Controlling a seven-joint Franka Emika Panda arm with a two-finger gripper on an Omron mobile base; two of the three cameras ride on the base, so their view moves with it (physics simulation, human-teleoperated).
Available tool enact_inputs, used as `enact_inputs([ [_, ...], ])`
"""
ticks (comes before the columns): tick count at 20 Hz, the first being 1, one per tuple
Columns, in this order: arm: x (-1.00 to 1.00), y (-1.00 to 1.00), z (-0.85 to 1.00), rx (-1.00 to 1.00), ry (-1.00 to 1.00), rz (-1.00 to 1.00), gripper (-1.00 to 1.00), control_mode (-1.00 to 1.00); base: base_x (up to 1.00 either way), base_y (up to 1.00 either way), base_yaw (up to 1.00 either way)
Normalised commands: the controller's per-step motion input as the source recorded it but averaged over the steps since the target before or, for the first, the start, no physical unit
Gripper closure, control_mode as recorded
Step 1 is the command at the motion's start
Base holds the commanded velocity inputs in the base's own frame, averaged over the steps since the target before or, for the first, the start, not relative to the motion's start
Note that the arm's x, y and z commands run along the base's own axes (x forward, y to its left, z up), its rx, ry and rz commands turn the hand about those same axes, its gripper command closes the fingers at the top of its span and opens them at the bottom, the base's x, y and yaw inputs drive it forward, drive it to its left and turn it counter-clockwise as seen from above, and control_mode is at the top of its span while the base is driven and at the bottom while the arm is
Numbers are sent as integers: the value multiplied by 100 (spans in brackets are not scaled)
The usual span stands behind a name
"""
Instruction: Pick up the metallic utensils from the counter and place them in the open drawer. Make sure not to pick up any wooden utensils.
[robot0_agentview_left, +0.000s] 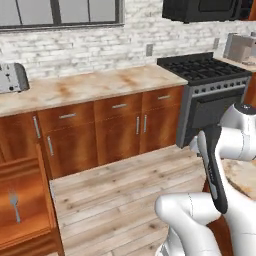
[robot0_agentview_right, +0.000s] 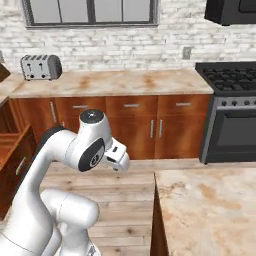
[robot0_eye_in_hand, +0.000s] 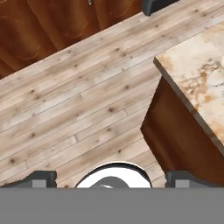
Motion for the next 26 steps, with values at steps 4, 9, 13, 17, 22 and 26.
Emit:
enact_inputs([
  [4, 0, 0, 0, 0, 0, 0, -100, 100, -9, -44, -67],
  [9, 0, 0, 0, 0, 0, 0, -100, 100, -14, -57, -62],
  [13, 0, 0, 0, 0, 0, 0, -100, 100, -9, -59, -59],
  [17, 0, 0, 0, 0, 0, 0, -100, 100, -6, -1, -18],
  [22, 0, 0, 0, 0, 0, 0, -100, 100, -25, -89, 6],
  [26, 0, 0, 0, 0, 0, 0, -100, 100, -100, -77, 1],
])
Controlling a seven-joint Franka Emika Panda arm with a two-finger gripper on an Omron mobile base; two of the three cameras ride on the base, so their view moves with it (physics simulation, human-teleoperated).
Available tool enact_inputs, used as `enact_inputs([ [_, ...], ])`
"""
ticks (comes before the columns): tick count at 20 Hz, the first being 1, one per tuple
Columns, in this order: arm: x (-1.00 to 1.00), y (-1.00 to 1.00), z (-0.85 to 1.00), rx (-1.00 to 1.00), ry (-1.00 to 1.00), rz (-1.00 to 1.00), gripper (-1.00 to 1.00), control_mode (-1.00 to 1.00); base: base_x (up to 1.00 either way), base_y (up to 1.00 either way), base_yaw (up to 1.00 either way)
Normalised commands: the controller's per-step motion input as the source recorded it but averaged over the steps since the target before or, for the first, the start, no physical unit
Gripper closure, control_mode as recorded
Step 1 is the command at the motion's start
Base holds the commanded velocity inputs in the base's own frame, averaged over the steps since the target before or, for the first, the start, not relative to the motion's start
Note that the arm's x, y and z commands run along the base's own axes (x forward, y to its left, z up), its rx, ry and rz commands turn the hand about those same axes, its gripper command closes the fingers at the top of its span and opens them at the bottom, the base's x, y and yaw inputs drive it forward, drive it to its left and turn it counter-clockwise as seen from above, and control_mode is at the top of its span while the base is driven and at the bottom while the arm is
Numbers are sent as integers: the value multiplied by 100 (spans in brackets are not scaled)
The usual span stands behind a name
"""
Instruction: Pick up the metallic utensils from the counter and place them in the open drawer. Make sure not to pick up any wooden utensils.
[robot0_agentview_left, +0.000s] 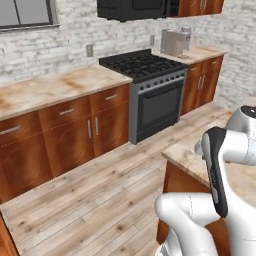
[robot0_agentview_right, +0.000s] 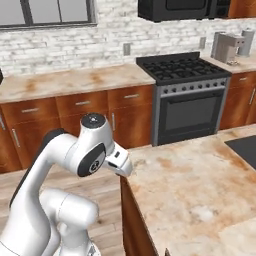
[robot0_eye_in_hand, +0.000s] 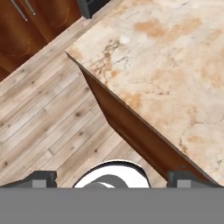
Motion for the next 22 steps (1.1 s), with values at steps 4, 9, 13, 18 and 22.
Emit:
enact_inputs([
  [4, 0, 0, 0, 0, 0, 0, -100, 100, -100, -14, 15],
  [9, 0, 0, 0, 0, 0, 0, -100, 100, -100, -36, 56],
  [13, 0, 0, 0, 0, 0, 0, -100, 100, -100, -70, 54],
  [18, 0, 0, 0, 0, 0, 0, -100, 100, -100, -69, 40],
  [22, 0, 0, 0, 0, 0, 0, -100, 100, -100, -56, 35],
])
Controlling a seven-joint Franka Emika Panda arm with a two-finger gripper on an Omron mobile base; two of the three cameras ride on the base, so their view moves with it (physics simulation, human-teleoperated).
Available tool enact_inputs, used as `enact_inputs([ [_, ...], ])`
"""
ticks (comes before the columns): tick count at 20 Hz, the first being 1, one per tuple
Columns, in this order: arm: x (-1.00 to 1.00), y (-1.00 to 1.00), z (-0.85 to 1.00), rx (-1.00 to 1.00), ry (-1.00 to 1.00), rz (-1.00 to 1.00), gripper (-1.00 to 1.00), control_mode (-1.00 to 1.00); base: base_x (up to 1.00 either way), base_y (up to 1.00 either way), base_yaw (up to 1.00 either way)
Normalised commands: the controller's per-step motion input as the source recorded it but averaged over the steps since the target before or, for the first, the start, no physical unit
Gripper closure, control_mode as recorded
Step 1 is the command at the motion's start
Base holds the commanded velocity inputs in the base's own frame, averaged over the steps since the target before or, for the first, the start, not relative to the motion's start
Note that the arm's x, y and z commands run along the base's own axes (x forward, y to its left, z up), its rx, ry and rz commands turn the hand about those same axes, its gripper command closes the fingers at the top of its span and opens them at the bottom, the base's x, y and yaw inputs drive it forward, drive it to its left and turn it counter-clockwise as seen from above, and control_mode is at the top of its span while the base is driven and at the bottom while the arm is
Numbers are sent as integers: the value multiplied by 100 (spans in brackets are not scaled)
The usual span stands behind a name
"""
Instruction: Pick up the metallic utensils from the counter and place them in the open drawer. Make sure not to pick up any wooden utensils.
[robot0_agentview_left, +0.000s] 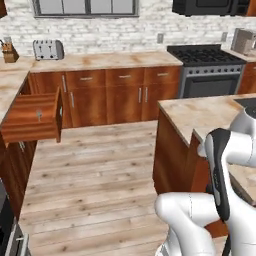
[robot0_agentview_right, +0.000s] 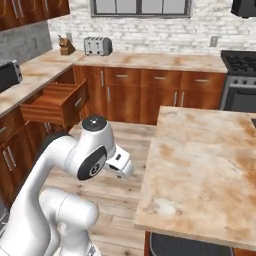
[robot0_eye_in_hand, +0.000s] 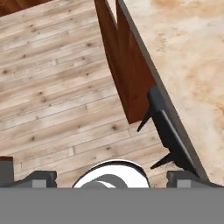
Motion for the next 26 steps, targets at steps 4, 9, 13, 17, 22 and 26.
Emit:
enact_inputs([
  [4, 0, 0, 0, 0, 0, 0, -100, 100, -100, -16, 24],
  [9, 0, 0, 0, 0, 0, 0, -100, 100, -100, -11, 19],
  [13, 0, 0, 0, 0, 0, 0, -100, 100, -70, -78, -8],
  [17, 0, 0, 0, 0, 0, 0, -100, 100, -22, -99, -34],
  [22, 0, 0, 0, 0, 0, 0, -100, 100, 12, -100, -32],
  [26, 0, 0, 0, 0, 0, 0, -100, 100, 34, -100, -7],
])
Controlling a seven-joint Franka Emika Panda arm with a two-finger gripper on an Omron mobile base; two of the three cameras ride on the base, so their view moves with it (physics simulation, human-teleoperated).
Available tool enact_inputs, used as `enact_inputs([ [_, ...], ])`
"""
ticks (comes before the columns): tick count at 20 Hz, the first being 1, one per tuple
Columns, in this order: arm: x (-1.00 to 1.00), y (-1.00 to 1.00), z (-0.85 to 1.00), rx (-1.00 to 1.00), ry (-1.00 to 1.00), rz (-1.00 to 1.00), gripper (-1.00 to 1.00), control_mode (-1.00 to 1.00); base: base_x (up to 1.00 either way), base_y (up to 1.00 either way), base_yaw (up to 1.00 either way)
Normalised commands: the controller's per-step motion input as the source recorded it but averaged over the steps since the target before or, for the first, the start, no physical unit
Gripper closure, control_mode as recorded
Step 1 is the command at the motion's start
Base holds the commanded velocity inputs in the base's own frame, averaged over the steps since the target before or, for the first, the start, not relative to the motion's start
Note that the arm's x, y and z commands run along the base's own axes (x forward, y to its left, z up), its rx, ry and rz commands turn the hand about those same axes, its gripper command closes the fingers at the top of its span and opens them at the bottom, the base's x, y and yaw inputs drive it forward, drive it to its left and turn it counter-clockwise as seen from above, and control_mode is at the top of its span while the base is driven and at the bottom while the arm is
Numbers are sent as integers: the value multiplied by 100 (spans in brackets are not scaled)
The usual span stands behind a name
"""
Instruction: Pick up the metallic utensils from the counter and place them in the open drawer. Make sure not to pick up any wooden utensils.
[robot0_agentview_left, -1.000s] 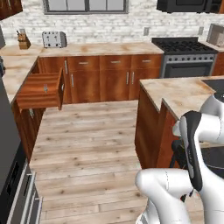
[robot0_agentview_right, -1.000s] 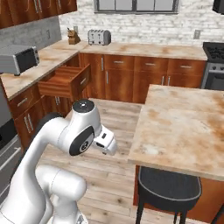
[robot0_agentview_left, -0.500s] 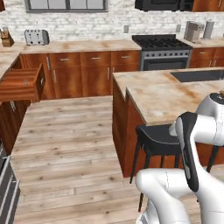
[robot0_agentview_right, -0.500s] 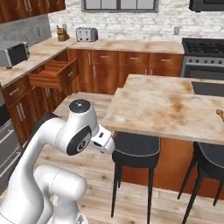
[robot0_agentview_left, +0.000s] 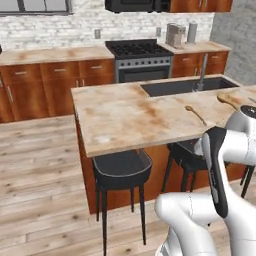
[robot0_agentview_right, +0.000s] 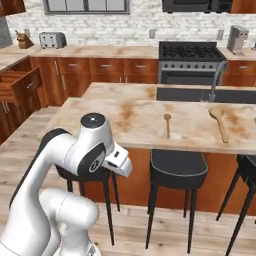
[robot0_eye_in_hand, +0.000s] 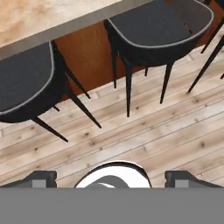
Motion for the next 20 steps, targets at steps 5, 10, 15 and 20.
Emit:
enact_inputs([
  [5, 0, 0, 0, 0, 0, 0, -100, 100, 78, -100, 8],
  [10, 0, 0, 0, 0, 0, 0, -100, 100, 97, -88, 32],
  [15, 0, 0, 0, 0, 0, 0, -100, 100, 17, -100, 10],
  [20, 0, 0, 0, 0, 0, 0, -100, 100, -4, -100, 9],
])
